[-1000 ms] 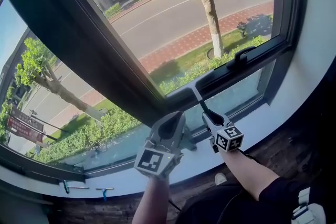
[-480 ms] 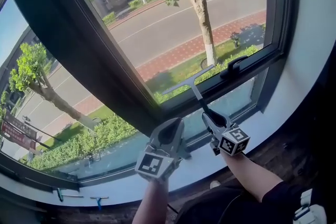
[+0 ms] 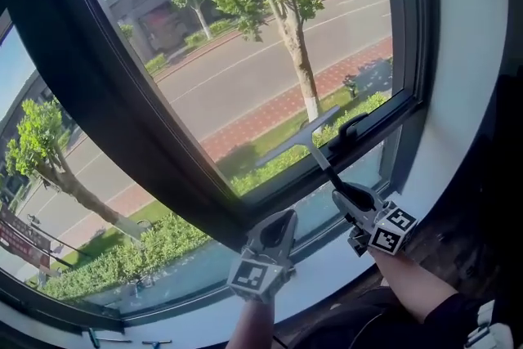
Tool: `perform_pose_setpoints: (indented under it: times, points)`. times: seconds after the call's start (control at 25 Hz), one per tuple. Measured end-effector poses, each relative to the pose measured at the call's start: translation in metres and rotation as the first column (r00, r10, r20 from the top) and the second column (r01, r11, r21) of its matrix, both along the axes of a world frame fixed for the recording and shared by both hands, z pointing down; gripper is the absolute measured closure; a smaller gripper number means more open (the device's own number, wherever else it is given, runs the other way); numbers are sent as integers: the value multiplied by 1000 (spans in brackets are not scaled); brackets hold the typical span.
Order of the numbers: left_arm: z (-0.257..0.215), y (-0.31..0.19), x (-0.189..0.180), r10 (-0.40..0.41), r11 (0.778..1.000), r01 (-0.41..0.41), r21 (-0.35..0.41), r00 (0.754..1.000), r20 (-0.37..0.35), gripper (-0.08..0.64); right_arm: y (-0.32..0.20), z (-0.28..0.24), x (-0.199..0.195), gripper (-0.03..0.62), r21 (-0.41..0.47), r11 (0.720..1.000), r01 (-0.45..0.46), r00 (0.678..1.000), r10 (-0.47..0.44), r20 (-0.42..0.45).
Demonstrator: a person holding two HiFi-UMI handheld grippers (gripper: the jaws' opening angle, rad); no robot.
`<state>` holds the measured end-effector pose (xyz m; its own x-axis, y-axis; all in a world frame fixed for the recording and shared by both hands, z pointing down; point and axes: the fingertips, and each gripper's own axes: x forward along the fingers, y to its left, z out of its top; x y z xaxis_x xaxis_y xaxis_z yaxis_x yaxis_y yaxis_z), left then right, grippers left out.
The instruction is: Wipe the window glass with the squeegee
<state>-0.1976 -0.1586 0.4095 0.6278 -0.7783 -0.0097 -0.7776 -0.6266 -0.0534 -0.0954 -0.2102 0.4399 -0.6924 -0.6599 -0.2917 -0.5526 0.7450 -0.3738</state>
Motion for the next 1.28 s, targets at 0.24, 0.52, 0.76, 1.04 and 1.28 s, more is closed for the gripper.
perform_pose_setpoints:
  times: [0.24, 0.52, 0.76, 1.04, 1.28]
  points:
    - [14, -3, 24, 49, 999, -49, 20, 998, -34, 557, 18, -21, 42, 491, 60, 998, -8, 999, 11, -41]
    - [16, 22, 65, 53, 998, -53, -22, 998, -38, 557, 45, -23, 95, 491, 135, 990, 31, 993, -15, -119]
    - [12, 35, 115, 76, 997, -76, 10, 997, 15, 557, 50, -20, 136, 491, 136, 987, 84, 989, -66, -133]
    - [6, 37, 166, 69, 998, -69, 6, 998, -11, 557, 59, -31, 177, 491, 163, 975, 151, 980, -125, -158]
    - [-3, 45, 198, 65, 998, -65, 27, 998, -9, 557, 65, -38, 207, 491, 161, 973, 164, 980, -142, -136]
